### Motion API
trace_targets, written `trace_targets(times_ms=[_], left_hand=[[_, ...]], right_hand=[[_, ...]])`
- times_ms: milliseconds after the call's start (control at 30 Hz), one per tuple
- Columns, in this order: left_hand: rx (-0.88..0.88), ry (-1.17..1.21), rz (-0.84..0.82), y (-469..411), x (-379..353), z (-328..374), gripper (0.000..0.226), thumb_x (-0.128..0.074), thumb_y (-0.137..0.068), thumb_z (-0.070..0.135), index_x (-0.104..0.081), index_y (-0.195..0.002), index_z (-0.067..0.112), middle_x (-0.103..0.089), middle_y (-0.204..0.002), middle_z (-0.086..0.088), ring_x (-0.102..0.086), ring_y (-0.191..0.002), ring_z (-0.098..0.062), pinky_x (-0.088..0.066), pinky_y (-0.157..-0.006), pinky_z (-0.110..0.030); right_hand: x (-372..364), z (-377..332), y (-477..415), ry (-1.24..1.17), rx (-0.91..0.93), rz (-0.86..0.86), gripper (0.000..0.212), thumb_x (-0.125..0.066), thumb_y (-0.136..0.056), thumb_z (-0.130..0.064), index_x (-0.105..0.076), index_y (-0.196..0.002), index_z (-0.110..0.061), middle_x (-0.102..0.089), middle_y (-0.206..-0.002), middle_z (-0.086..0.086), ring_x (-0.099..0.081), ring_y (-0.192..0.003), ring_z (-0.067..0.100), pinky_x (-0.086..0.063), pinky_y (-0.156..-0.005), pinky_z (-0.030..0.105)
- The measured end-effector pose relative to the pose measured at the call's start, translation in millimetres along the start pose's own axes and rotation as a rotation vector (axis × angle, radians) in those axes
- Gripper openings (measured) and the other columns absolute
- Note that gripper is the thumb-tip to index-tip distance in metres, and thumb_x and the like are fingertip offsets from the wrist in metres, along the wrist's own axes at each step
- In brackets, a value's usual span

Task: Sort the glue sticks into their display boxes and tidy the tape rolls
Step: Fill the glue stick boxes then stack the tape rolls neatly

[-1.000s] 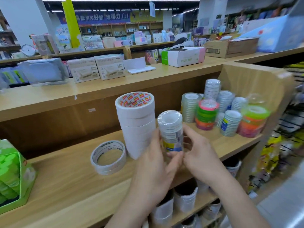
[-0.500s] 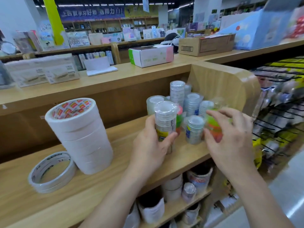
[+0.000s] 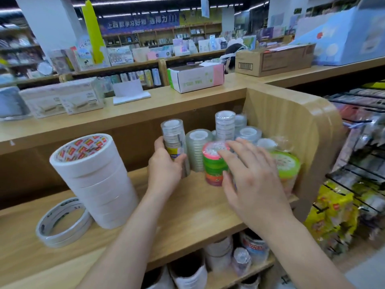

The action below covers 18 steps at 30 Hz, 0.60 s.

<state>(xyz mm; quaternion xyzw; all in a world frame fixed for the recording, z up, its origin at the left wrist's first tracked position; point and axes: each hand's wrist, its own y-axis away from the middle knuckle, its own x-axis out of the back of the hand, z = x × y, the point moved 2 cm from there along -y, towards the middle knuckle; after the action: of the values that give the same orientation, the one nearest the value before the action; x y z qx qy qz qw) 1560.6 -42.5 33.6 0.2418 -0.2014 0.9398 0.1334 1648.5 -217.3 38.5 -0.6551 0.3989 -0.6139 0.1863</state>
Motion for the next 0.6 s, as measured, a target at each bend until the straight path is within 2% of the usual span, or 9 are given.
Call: trace_targets(times_ms=[100,167,233,300,400,467,533,600], left_hand=[[0.009,-0.004,-0.033,0,0,-4,0.067,-0.073,-0.083,0.017,-0.036,-0.139,0.023,-0.062,-0.122,0.0,-0.06,-0.107,-0.018,-0.046,-0.089,-0.031],[-0.011,-0.061,-0.019,5,2,-3,0.073,-0.074,-0.082,0.017,-0.032,-0.142,0.022,-0.056,-0.131,-0.004,-0.057,-0.114,-0.022,-0.046,-0.096,-0.035],[-0.124,-0.137,0.077,20,7,3,0.079,-0.075,-0.08,0.017,-0.029,-0.144,0.019,-0.044,-0.136,-0.006,-0.051,-0.119,-0.022,-0.044,-0.099,-0.036],[-0.348,-0.149,0.145,44,5,19,0.073,-0.075,-0.079,0.015,-0.035,-0.14,0.018,-0.042,-0.13,-0.003,-0.05,-0.113,-0.017,-0.046,-0.095,-0.031],[-0.59,-0.057,-0.001,78,-15,41,0.056,-0.072,-0.08,0.015,-0.049,-0.131,0.018,-0.048,-0.122,0.002,-0.052,-0.109,-0.014,-0.05,-0.091,-0.034],[-0.673,-0.031,-0.134,87,-39,49,0.052,-0.068,-0.081,0.027,-0.054,-0.13,0.016,-0.053,-0.126,-0.001,-0.052,-0.115,-0.017,-0.048,-0.094,-0.038],[-0.742,-0.105,-0.165,90,-58,55,0.058,-0.061,-0.081,0.04,-0.053,-0.133,0.013,-0.057,-0.128,-0.004,-0.052,-0.115,-0.021,-0.043,-0.099,-0.036],[-0.761,-0.154,-0.122,87,-66,60,0.056,-0.053,-0.084,0.044,-0.056,-0.13,0.014,-0.064,-0.119,0.0,-0.055,-0.104,-0.023,-0.045,-0.092,-0.04]], right_hand=[[3,6,-3,0.036,-0.003,0.02,0.04,-0.067,-0.078,-0.012,-0.064,-0.118,-0.011,-0.06,-0.128,0.012,-0.049,-0.128,0.029,-0.032,-0.108,0.046],[12,16,1,0.065,-0.039,0.096,0.039,-0.067,-0.08,-0.013,-0.064,-0.119,-0.013,-0.058,-0.13,0.011,-0.047,-0.13,0.029,-0.028,-0.11,0.048],[21,28,7,0.077,-0.1,0.161,0.042,-0.064,-0.083,-0.021,-0.06,-0.124,-0.015,-0.054,-0.135,0.01,-0.043,-0.133,0.029,-0.027,-0.109,0.05],[26,42,14,0.071,-0.155,0.181,0.045,-0.064,-0.087,-0.025,-0.054,-0.13,-0.015,-0.049,-0.138,0.013,-0.039,-0.134,0.031,-0.03,-0.106,0.052],[21,55,25,0.014,-0.218,0.133,0.057,-0.065,-0.086,-0.028,-0.047,-0.137,-0.009,-0.044,-0.14,0.02,-0.042,-0.128,0.036,-0.038,-0.103,0.046],[19,61,31,-0.009,-0.251,0.112,0.058,-0.063,-0.088,-0.029,-0.045,-0.139,-0.006,-0.046,-0.14,0.021,-0.048,-0.124,0.038,-0.044,-0.098,0.043],[18,65,33,-0.037,-0.252,0.113,0.05,-0.056,-0.096,-0.027,-0.046,-0.138,-0.003,-0.05,-0.137,0.02,-0.051,-0.124,0.034,-0.042,-0.101,0.037],[18,68,32,-0.087,-0.259,0.12,0.045,-0.044,-0.099,-0.026,-0.049,-0.136,0.0,-0.057,-0.131,0.017,-0.053,-0.123,0.03,-0.036,-0.102,0.029]])
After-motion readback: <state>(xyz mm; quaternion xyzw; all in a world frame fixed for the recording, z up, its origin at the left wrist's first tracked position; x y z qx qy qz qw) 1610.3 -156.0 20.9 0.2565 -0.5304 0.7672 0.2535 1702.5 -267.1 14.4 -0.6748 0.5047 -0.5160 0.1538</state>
